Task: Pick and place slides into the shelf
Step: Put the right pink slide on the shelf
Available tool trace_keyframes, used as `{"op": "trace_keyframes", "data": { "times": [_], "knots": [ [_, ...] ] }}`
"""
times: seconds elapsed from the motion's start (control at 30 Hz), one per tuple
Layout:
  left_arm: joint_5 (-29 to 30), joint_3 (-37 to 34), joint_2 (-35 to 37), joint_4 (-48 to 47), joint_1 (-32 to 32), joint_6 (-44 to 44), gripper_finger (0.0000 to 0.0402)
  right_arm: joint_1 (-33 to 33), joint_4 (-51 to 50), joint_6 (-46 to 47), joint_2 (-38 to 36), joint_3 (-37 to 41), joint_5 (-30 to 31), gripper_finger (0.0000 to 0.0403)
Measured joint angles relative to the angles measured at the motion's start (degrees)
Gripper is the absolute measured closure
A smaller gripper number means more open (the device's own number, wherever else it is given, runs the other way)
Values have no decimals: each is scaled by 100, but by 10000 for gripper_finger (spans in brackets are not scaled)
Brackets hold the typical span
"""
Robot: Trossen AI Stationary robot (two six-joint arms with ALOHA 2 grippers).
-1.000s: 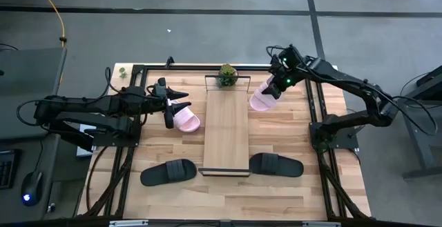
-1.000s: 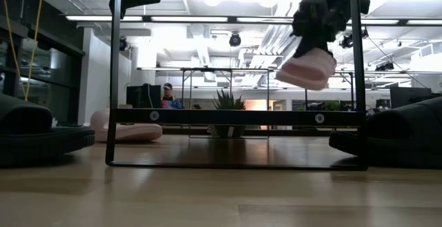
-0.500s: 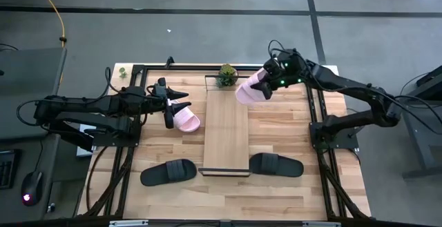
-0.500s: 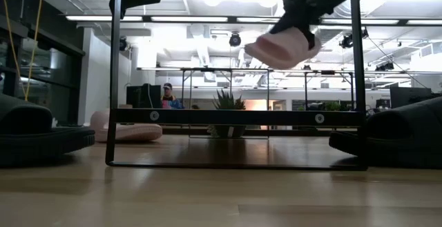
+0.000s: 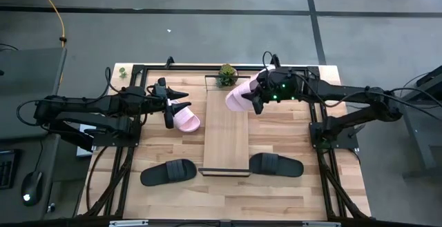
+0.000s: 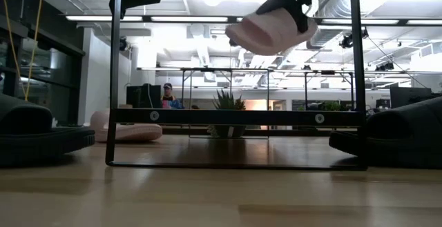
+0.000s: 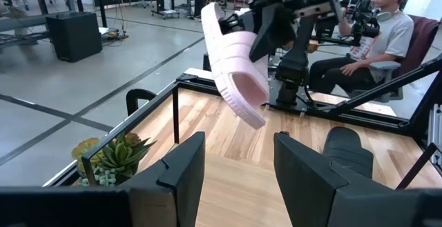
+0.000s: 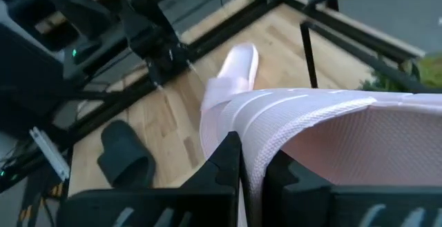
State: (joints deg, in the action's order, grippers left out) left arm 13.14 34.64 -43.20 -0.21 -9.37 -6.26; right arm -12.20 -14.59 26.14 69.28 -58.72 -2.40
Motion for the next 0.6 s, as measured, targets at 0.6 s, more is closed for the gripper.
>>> {"op": "trace_keyframes", "data": {
  "times": [0.6],
  "knots": [
    [0, 1, 0, -44, 0, 0, 245, 592, 459, 260, 2, 2, 578, 396]
  ]
}}
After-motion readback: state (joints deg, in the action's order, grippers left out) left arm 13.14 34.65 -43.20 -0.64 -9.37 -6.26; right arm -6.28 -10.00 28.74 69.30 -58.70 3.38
